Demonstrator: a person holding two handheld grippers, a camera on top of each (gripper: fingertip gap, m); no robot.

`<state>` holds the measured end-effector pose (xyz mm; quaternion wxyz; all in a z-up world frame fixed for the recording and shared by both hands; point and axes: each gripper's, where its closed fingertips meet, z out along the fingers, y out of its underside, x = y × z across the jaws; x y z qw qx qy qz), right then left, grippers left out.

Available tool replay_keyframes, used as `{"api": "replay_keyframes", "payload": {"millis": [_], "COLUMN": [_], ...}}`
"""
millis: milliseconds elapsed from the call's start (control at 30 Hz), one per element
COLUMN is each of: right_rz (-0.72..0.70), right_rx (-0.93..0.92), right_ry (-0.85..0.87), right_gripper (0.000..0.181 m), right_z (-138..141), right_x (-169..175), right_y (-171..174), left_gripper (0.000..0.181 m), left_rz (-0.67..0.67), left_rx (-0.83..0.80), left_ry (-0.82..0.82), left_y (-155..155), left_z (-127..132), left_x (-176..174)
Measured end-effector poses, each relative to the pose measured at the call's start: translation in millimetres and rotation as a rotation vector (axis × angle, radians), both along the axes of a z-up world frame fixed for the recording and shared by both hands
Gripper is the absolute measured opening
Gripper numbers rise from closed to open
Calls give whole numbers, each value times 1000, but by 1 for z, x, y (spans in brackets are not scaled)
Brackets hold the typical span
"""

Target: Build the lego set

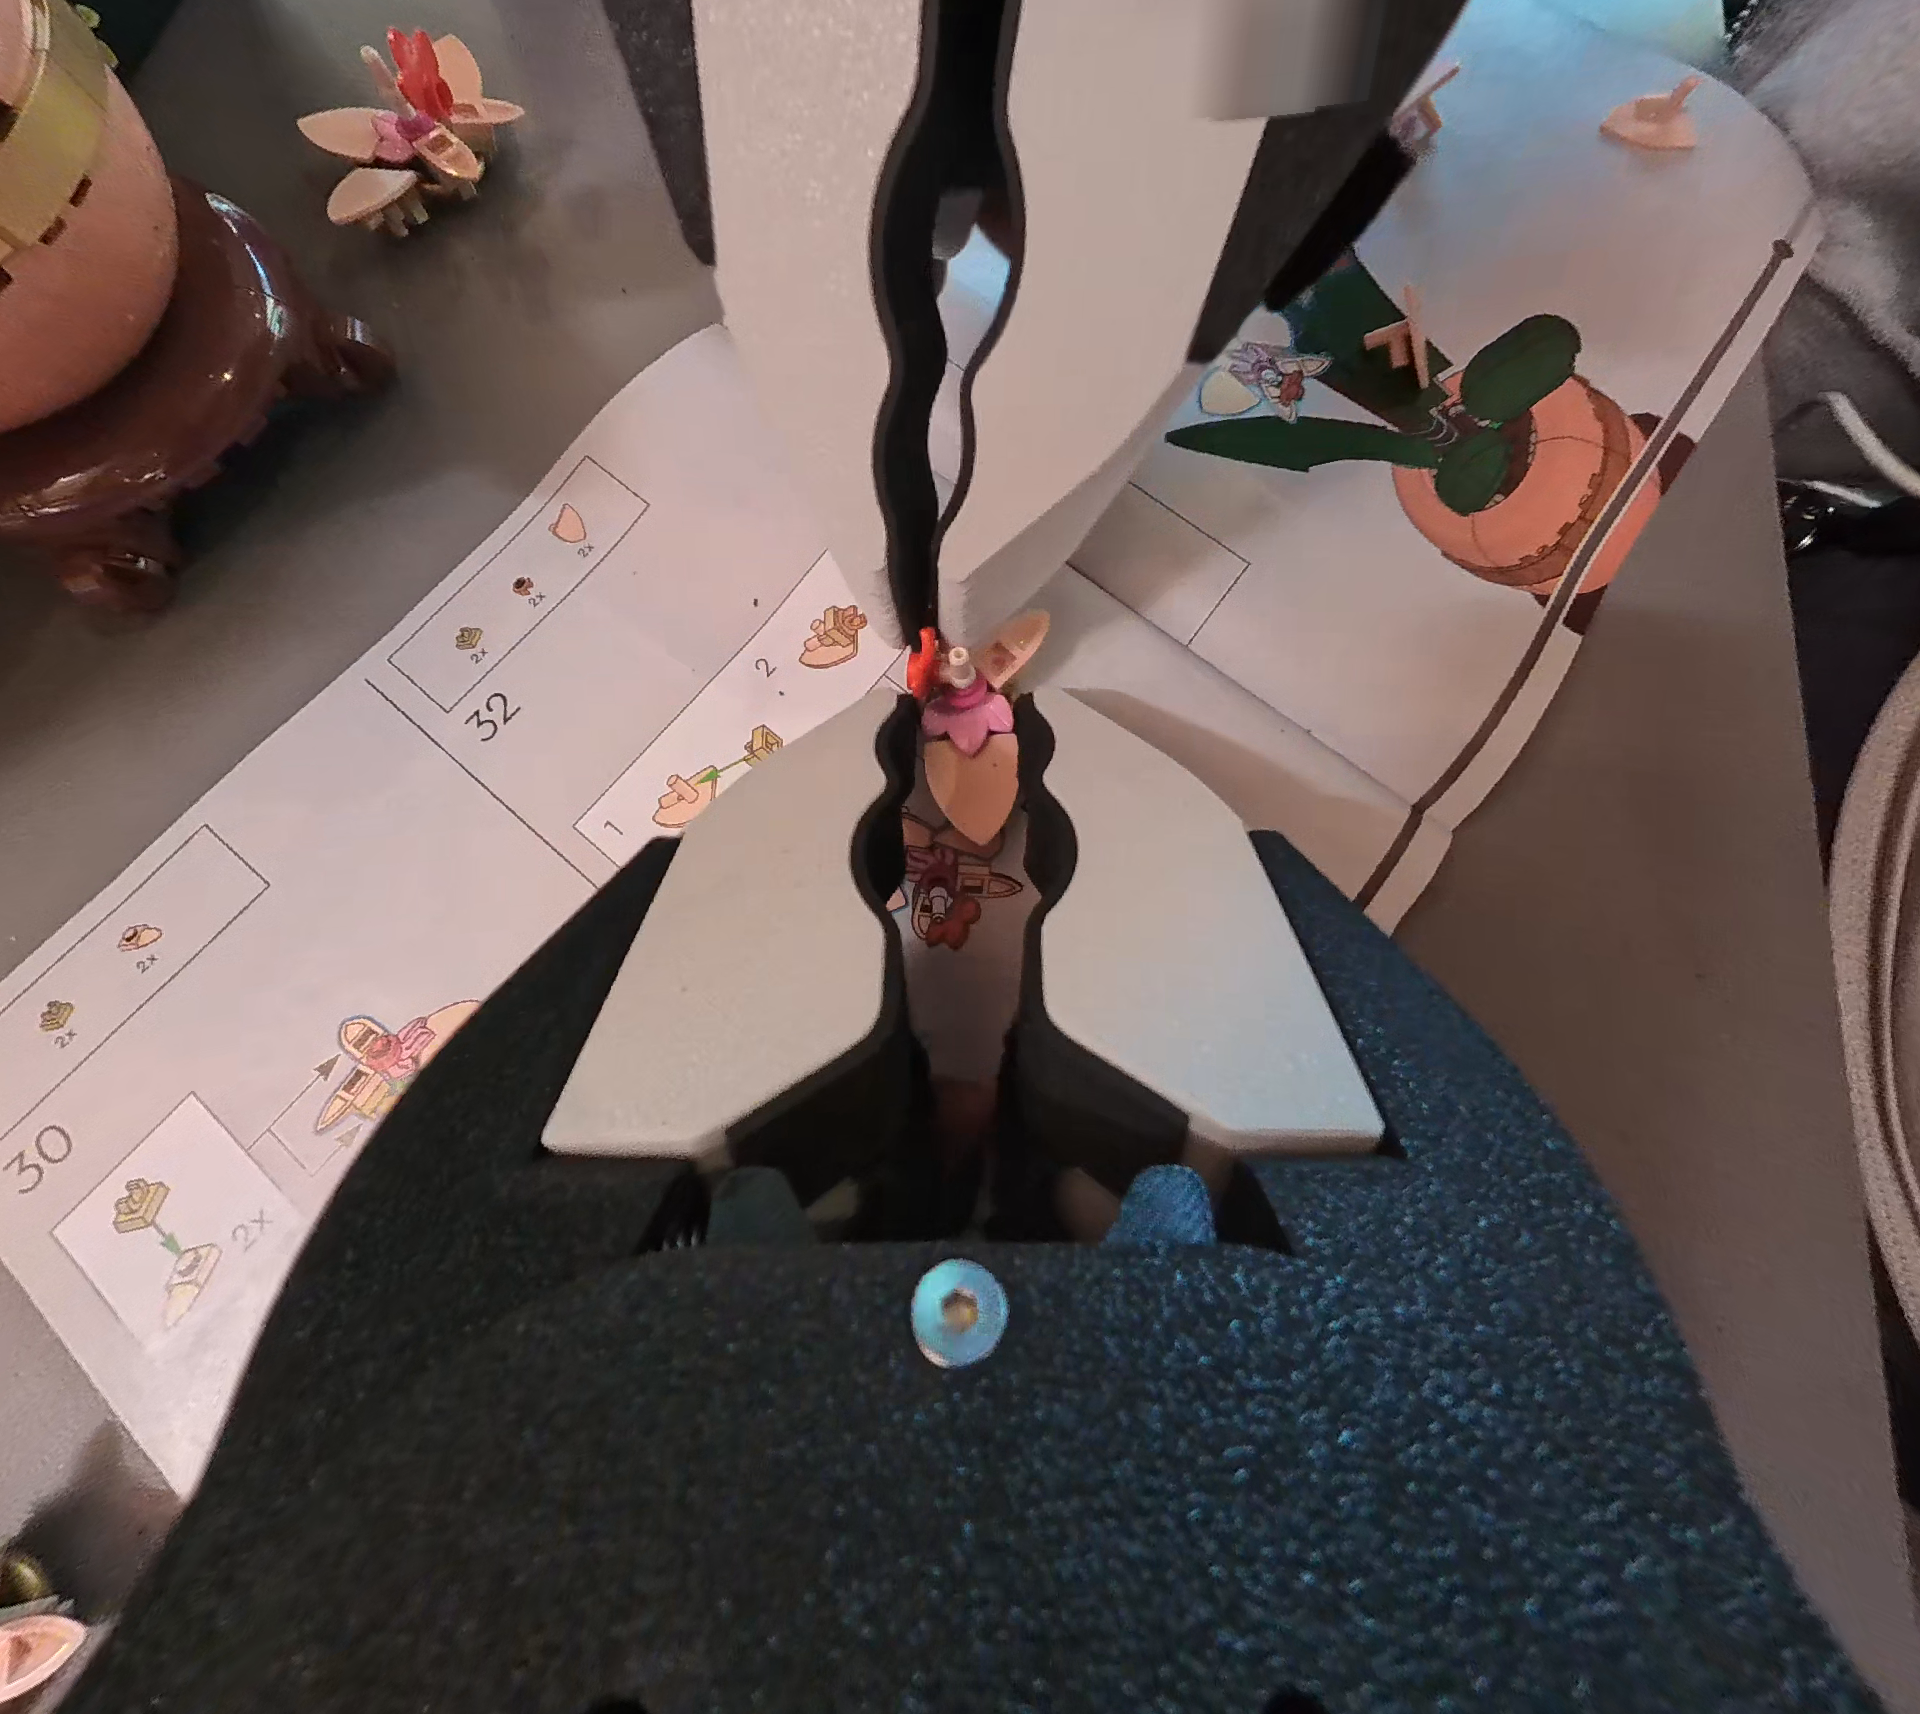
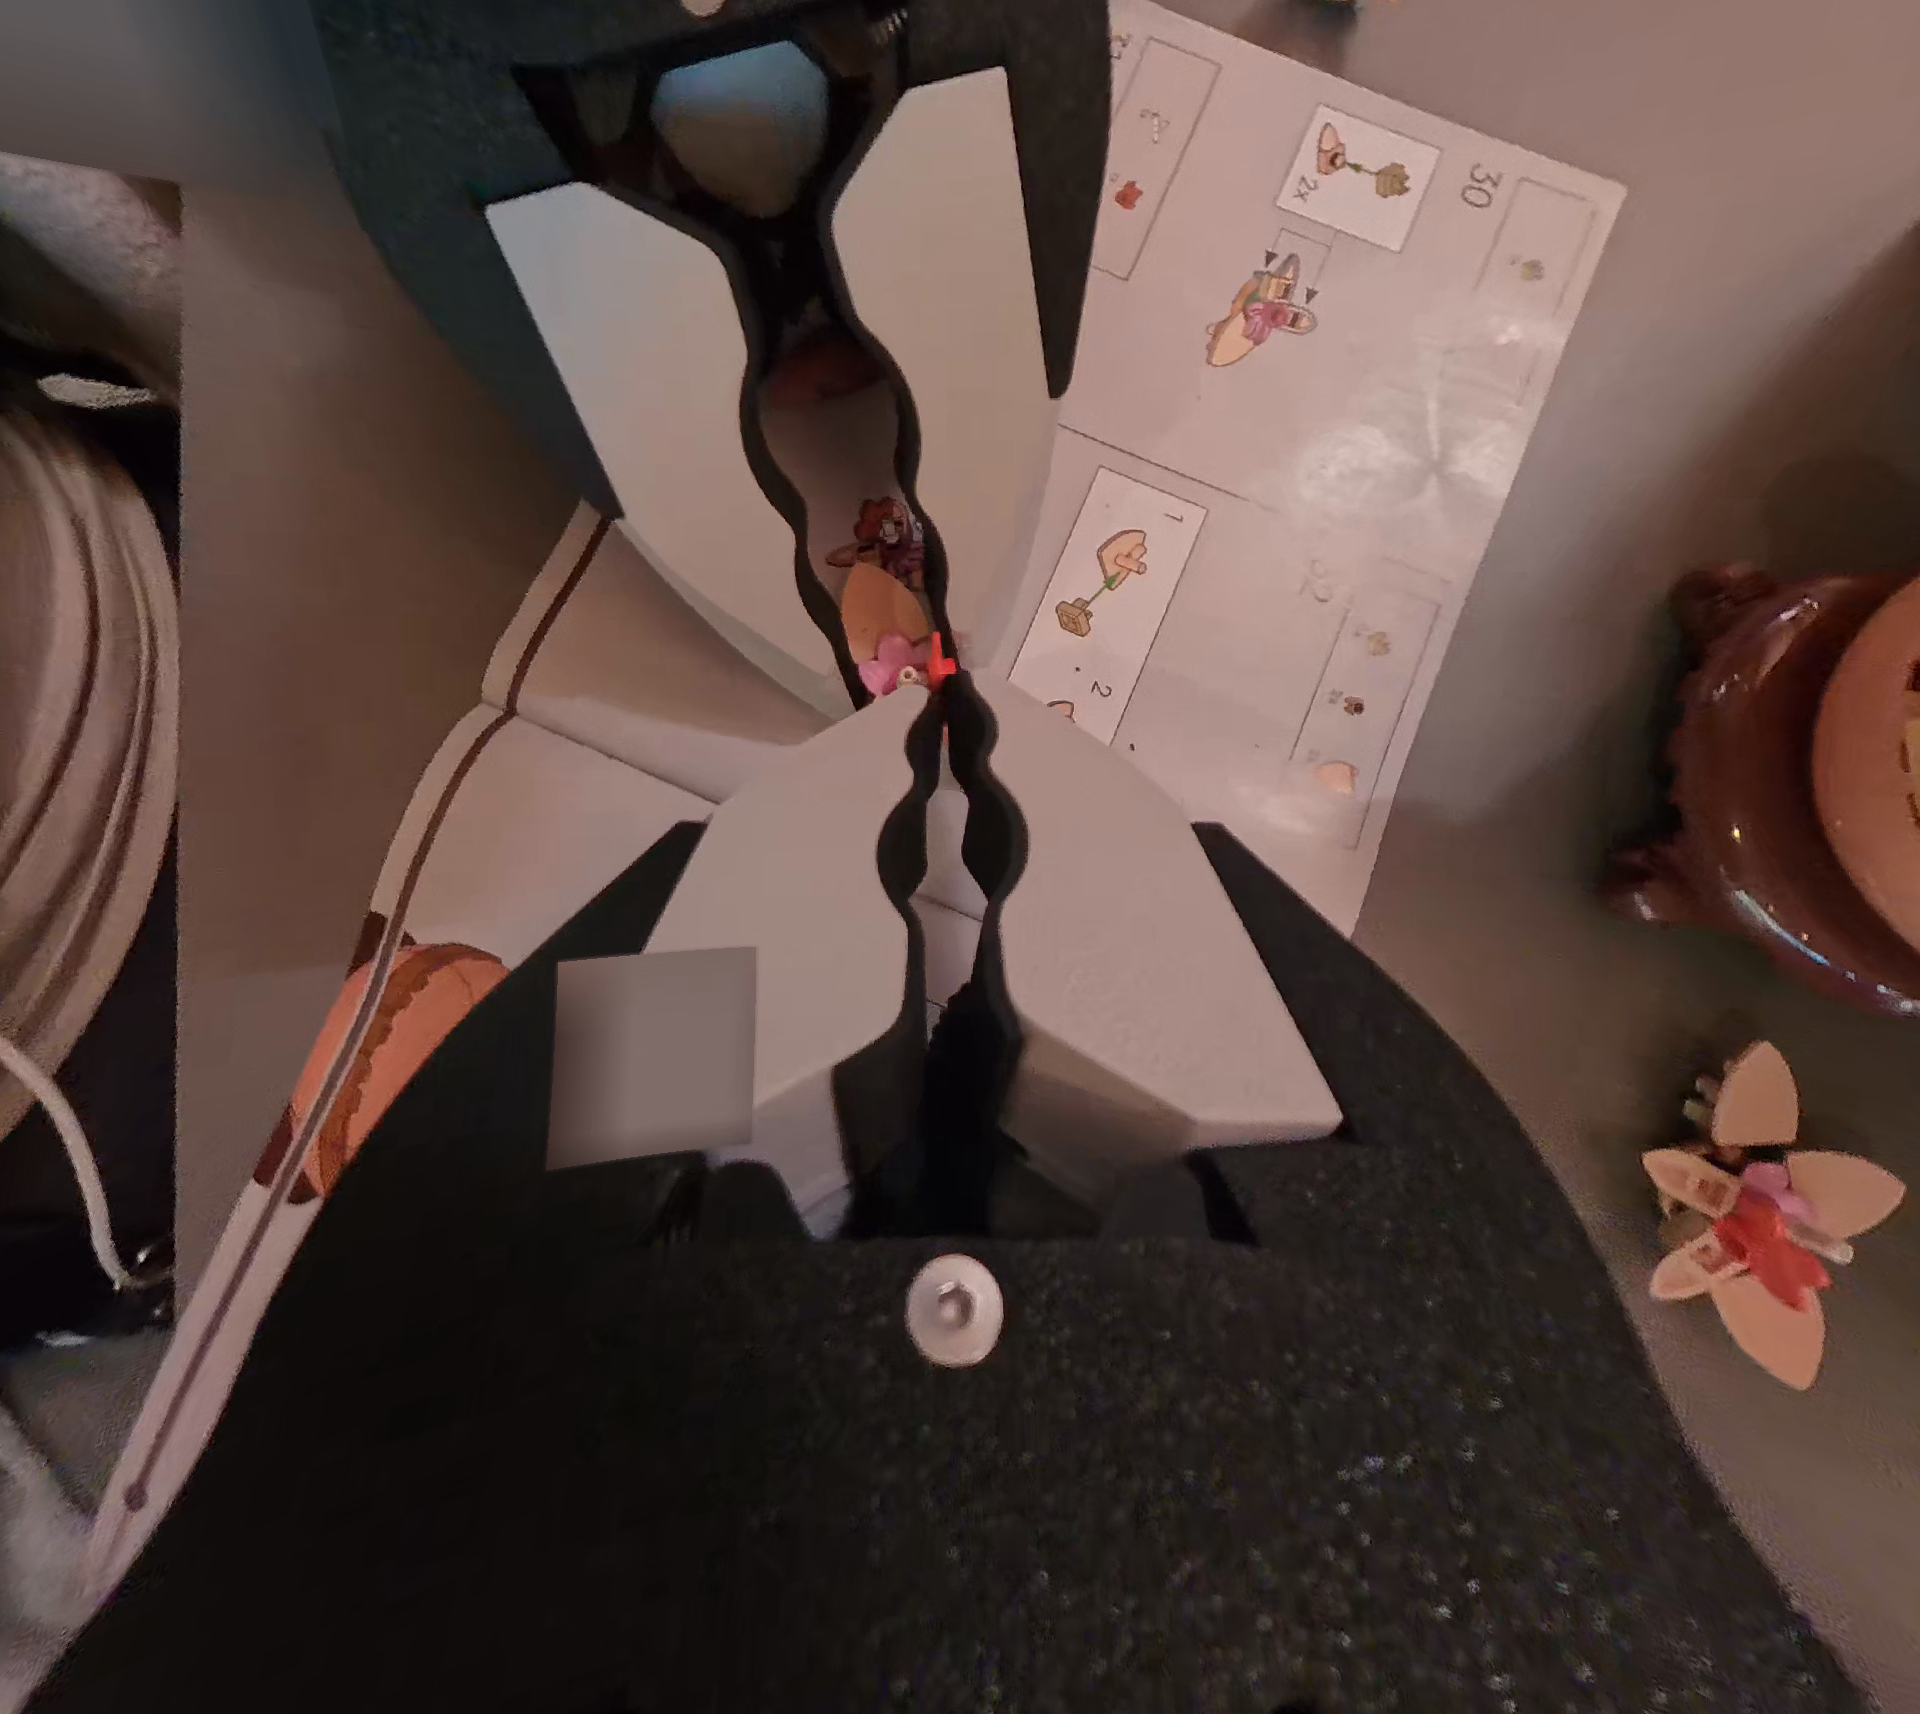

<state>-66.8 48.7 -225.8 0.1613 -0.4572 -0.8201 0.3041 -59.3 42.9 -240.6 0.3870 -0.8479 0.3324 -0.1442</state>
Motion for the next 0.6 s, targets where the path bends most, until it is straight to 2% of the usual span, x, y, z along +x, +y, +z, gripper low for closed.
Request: {"api": "replay_keyframes", "payload": {"millis": [267, 367, 433, 567, 600], "right_rz": [-218, -237, -89, 478, 593], "right_rx": [-19, -12, 49, 341, 397], "right_ry": [-22, -20, -14, 150, 210], "right_gripper": [1, 1, 6, 37, 35], "right_z": [-1, 0, 1, 25, 32], "right_x": [2, 3, 6, 12, 9], "right_y": [0, 0, -1, 2, 1], "left_gripper": [18, 18, 18, 18, 18], "left_rz": [25, 27, 15, -7, -14], "left_rx": [-16, -16, -10, -41, -46], "left_ry": [-16, -17, -10, -45, -50], "left_y": [1, 1, 0, -1, -2], "left_z": [0, 0, 0, 0, 0], "left_x": [0, 0, 1, 2, 3]}}
